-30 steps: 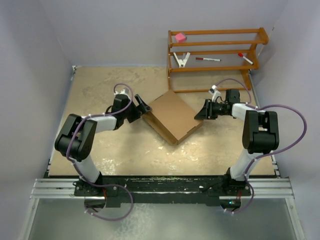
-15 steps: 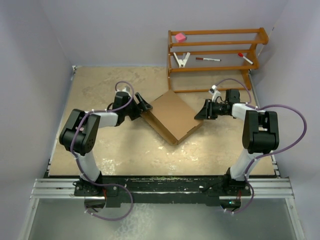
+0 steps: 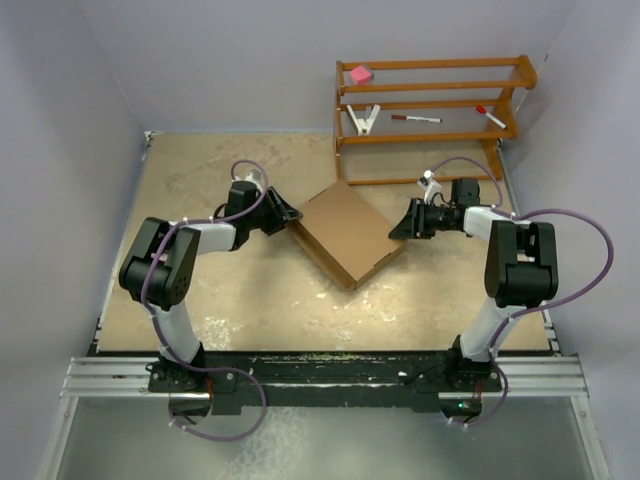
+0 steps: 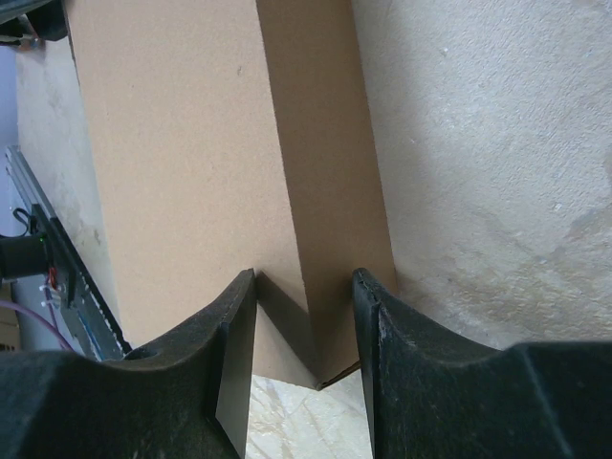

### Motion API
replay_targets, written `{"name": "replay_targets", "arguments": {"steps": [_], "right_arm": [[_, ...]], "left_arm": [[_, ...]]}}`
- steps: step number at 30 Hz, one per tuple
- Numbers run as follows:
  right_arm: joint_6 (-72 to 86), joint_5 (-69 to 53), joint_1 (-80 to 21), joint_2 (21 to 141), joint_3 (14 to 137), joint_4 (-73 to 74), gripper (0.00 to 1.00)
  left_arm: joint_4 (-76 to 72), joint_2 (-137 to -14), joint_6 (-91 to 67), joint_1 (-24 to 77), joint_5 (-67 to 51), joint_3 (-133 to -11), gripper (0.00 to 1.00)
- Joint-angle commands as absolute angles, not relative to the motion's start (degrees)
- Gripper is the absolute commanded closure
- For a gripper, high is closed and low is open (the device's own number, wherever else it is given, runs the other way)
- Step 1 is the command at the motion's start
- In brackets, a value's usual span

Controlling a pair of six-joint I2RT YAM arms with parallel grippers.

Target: Fold the paper box

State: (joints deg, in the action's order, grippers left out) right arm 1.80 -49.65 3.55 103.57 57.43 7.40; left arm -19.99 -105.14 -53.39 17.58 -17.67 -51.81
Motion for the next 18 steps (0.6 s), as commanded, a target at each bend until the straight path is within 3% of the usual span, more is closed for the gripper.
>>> {"name": "replay_targets", "arguments": {"steps": [1, 3, 7, 18], "right_arm": [[-1.49, -41.40, 3.43, 106.60, 57.22, 8.53, 0.57], [-1.47, -41.40, 3.43, 106.61, 57.22, 8.53, 0.57], [-1.49, -41.40, 3.43, 106.56, 57.22, 8.53, 0.57], [-1.65, -41.48, 3.43, 106.61, 57.22, 8.61, 0.57]], "left_arm": [[-18.59, -106.27, -52.76, 17.34, -17.25, -52.53, 0.56], [-18.02, -106.18, -52.83, 17.32, -17.02, -52.57, 0.61], [-16.46, -106.00, -52.80, 17.32, -16.55, -53.25, 0.62], [-7.22, -103.23, -53.91, 17.33, -14.58, -55.11, 0.48]]}}
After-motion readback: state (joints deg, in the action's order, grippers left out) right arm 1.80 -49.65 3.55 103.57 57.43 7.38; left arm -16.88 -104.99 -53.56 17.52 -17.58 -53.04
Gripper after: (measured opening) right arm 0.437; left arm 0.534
